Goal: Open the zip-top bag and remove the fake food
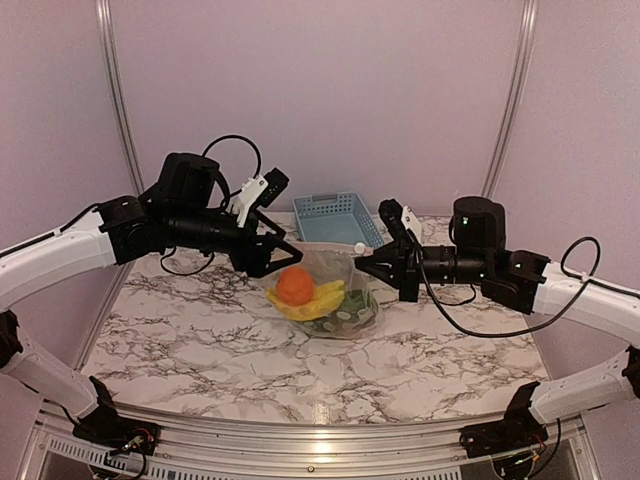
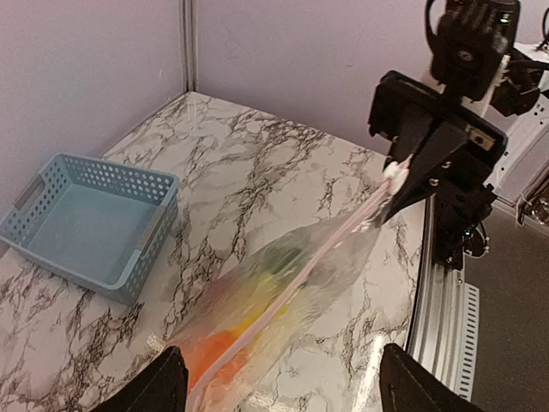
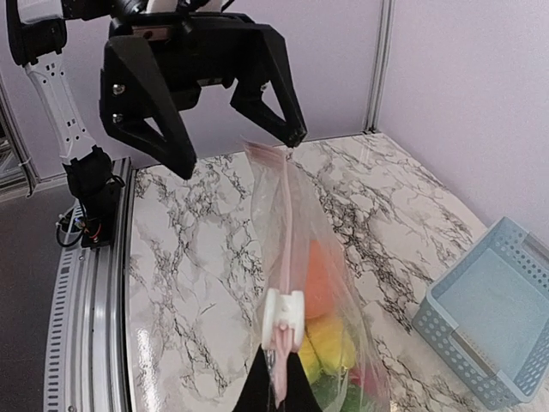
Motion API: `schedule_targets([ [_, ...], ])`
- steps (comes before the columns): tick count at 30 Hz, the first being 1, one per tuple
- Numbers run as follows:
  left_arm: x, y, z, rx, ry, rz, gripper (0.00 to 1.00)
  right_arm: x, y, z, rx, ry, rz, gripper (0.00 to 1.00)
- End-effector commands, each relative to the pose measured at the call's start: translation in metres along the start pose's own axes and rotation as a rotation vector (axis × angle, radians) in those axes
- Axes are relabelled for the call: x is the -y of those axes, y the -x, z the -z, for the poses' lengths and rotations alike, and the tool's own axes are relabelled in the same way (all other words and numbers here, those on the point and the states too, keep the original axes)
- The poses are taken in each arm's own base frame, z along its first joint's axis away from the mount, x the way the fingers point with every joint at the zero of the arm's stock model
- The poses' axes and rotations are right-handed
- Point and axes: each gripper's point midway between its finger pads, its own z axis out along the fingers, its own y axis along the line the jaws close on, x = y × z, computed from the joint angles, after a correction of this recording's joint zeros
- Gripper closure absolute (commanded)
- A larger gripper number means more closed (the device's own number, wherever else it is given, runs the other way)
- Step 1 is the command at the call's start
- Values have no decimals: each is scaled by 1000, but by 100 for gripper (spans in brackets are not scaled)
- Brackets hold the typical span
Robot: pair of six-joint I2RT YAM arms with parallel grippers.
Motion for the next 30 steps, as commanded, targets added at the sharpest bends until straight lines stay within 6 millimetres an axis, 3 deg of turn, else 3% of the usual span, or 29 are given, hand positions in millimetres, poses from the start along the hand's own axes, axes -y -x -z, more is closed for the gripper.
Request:
schedule_targets([
  [1, 50, 46, 21, 222, -68, -289, 21, -8, 26, 2, 41, 44, 41, 100],
  [5, 65, 59, 11, 264, -135, -371, 24, -9, 29, 4, 47, 47, 45, 100],
  [18, 93, 66, -30, 257, -279, -507, 48, -14, 26, 10, 53, 49, 34, 100],
  [30, 98, 64, -57, 220, -348, -488, 62, -14, 26, 12, 55, 47, 34, 100],
])
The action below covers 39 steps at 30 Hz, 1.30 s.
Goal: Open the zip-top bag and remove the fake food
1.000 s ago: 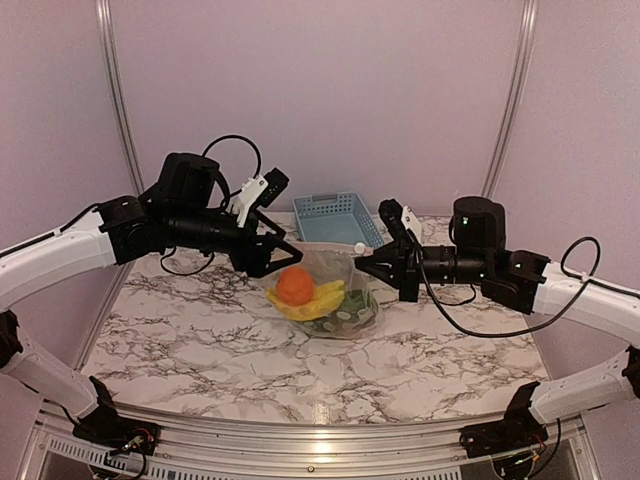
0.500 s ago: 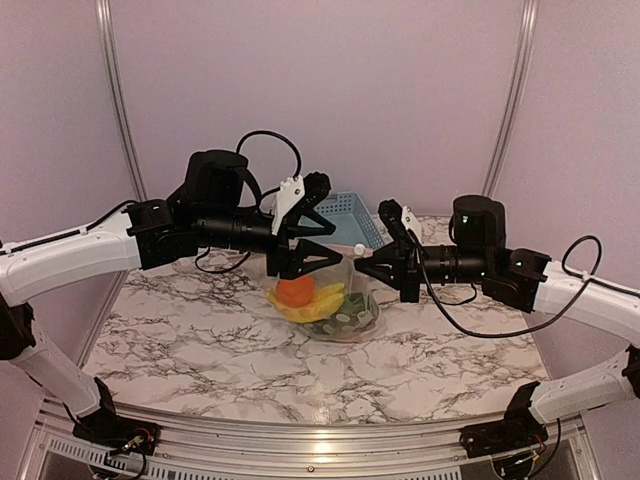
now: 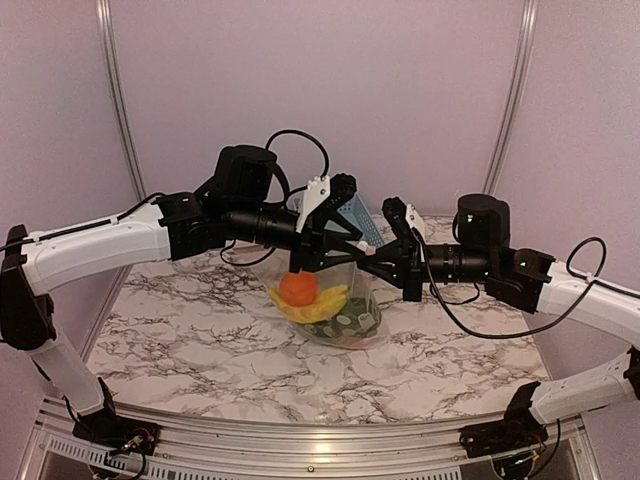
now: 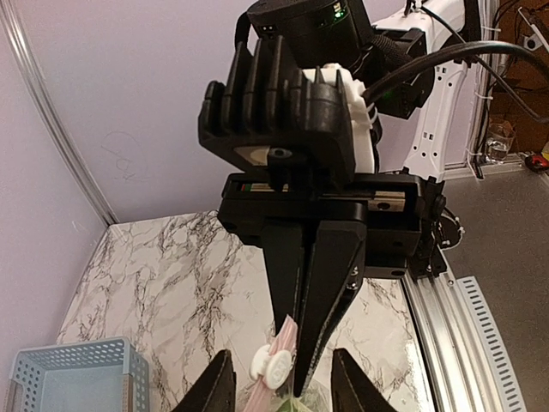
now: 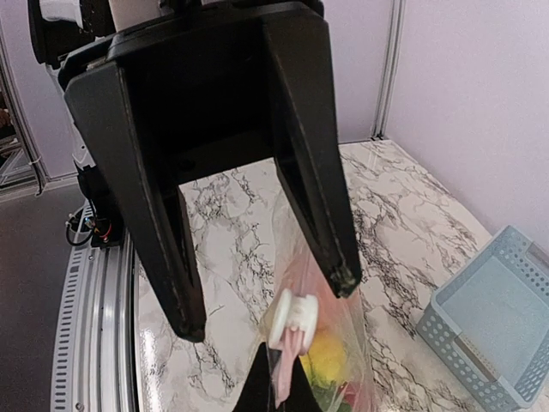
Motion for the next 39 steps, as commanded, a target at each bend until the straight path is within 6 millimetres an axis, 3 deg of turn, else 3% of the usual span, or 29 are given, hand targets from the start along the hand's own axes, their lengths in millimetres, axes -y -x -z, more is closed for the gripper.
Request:
schedule_targets([
  [1, 3, 6, -7, 11, -39, -3, 63, -6, 18, 7, 46, 12, 23, 100],
  [7, 1, -2, -12, -14, -40, 4, 69, -7, 17, 7, 46, 10, 25, 100],
  [13, -1, -9, -14, -47, -30, 5, 81, -6, 16, 8, 44, 2, 29, 100],
  [26, -9, -24, -2, -93, 23, 21, 100, -3, 16, 12, 49, -31, 27, 100],
  [34, -10, -25, 6, -82, 31, 30, 100, -1, 15, 13, 54, -42, 22, 100],
  [39, -15, -37, 16, -109, 63, 44, 100, 1, 15, 16, 54, -65, 22, 100],
])
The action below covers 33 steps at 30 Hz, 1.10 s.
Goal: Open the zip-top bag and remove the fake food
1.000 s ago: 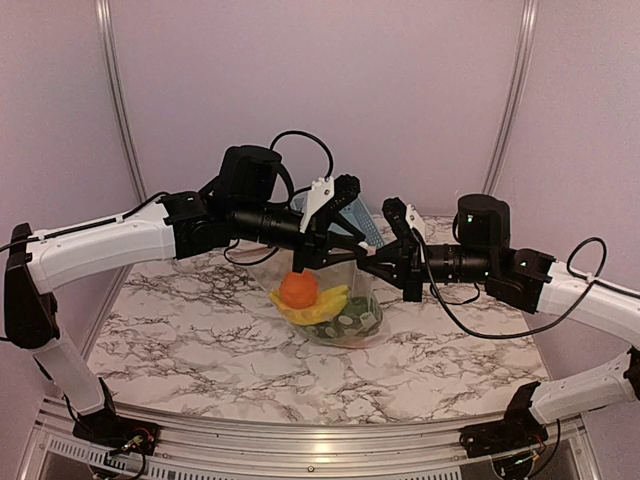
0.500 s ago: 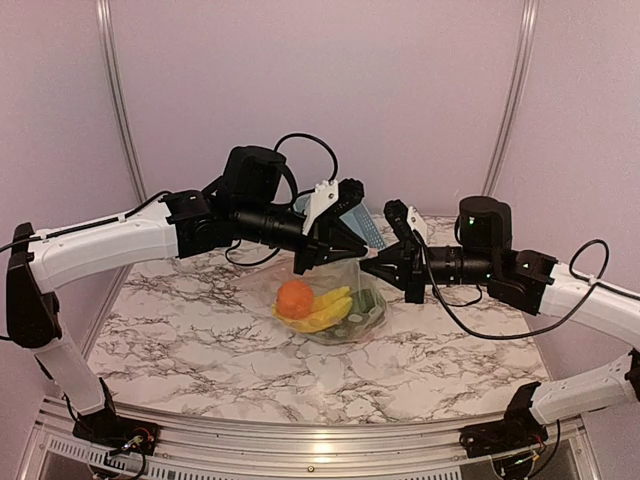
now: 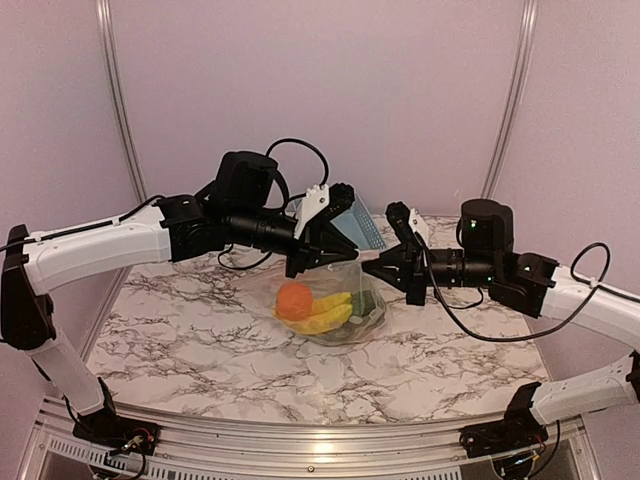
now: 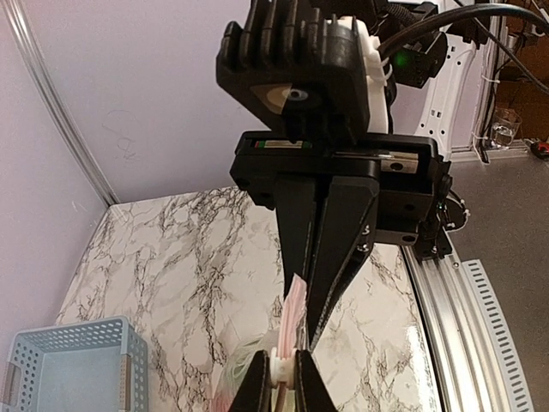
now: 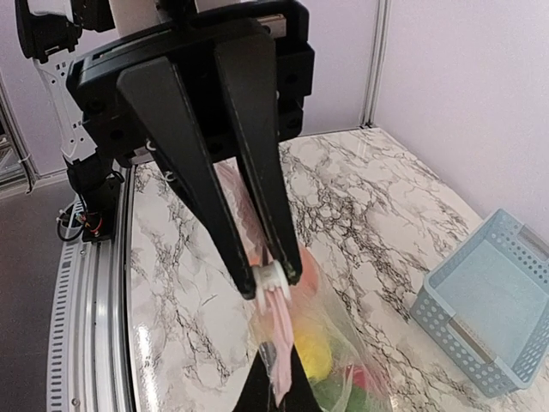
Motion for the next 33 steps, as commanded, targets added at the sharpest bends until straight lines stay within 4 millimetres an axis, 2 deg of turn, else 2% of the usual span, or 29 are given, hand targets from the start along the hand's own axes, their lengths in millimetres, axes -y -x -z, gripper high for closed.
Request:
schedule_targets([
  [1, -10, -20, 20, -51, 57, 45, 100, 0, 24, 13, 78, -35, 29, 100],
  [7, -30, -34, 51, -52, 158, 85, 100, 14, 24, 21, 101, -83, -12, 100],
  [17, -47, -76, 94, -98, 295, 171, 100, 41, 27, 42, 151, -179, -59, 100],
  [25, -45, -112, 124, -139, 380, 241, 100, 53, 22, 49, 149, -236, -75, 100],
  [31, -38, -122, 140, -161, 421, 244, 100, 58, 22, 49, 148, -247, -74, 100],
  [33, -37, -120, 140, -159, 410, 244, 100, 55, 22, 45, 148, -218, -70, 100],
])
